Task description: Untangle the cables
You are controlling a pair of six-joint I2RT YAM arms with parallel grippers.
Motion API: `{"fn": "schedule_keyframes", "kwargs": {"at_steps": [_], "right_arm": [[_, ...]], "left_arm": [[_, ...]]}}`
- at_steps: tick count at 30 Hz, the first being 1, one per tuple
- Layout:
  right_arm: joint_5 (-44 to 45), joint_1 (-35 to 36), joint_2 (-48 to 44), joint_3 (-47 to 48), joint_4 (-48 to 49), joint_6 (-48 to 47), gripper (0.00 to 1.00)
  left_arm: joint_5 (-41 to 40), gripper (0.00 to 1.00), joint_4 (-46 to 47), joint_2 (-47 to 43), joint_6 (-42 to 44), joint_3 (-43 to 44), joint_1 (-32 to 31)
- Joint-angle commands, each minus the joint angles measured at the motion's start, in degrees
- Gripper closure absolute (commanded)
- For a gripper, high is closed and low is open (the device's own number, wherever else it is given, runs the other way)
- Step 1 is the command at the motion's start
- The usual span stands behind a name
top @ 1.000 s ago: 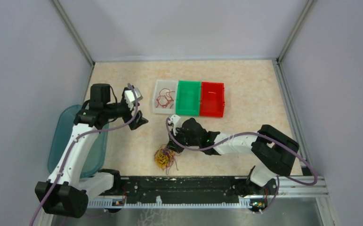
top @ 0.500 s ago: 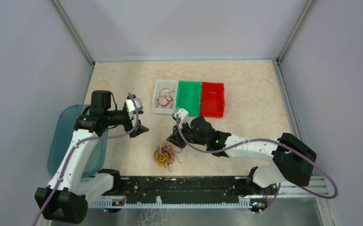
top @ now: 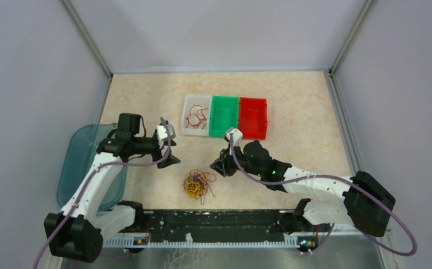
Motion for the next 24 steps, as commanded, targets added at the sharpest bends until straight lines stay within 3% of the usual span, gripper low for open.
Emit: {"fn": "schedule_keyframes", "kwargs": {"at_steps": [1, 9, 13, 24], "right_arm": [[-1.9, -4.2, -0.3, -0.3, 2.7, 4.8, 0.66], [0.0, -4.3, -1.9, -3.0, 4.5, 5.1, 0.67], [1.2, -4.3, -3.5, -3.5, 4.5, 5.6, 0.68], [2.7, -4.3, -5.1, -2.8, 3.2, 5.4, 0.68]], "left_arm": [[-0.2, 0.24, 4.3, 3.0, -0.6, -3.2, -4.1], [-5.0, 0.32, 9.7, 12.8, -5.1, -3.4, -10.9], [-5.6, 0.38, 8.1, 20.6, -6.0, 0.7, -11.7], [-4.9, 0.35, 8.3, 27.0, -4.9, 1.2, -14.8]]}}
